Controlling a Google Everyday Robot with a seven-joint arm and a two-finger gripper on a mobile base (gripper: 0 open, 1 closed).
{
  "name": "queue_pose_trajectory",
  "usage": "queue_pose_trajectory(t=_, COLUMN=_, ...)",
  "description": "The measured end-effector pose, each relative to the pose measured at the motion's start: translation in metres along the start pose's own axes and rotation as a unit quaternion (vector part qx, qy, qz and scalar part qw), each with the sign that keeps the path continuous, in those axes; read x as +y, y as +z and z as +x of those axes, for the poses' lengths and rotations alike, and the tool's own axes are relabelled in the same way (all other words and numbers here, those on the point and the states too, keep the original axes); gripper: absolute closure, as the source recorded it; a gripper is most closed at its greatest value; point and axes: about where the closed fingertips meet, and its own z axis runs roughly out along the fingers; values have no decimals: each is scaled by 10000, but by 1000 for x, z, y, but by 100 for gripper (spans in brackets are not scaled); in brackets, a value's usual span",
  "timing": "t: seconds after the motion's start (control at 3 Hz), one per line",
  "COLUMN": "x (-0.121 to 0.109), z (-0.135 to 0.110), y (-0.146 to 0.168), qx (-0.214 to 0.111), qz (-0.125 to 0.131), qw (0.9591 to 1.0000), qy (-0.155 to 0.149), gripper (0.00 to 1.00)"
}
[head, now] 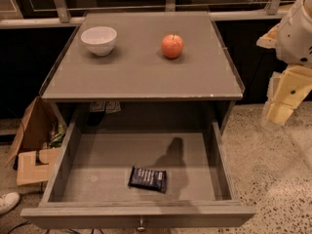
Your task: Pick rxbar blueberry from top drawer and place on counter
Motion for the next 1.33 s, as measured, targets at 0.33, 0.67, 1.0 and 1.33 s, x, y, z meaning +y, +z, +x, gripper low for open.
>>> queue_pose_trajectory(t=0.33, x=0, z=0, y=0, qx=0, qz=0, qw=10000, qy=-1, gripper=0)
queue_pose_trajectory(t=0.67, x=16, z=-21, y=2, qx=-97, qz=60, qw=9994, qy=-323, gripper=0)
queue_pose_trajectory(t=1.0, x=35, z=-46, y=16, qx=-153, qz=-39, qw=9978, qy=-641, gripper=0)
queue_pose_trajectory(t=1.33, x=35, z=-46, y=16, qx=-153, qz=-39, qw=9978, qy=-641, gripper=0)
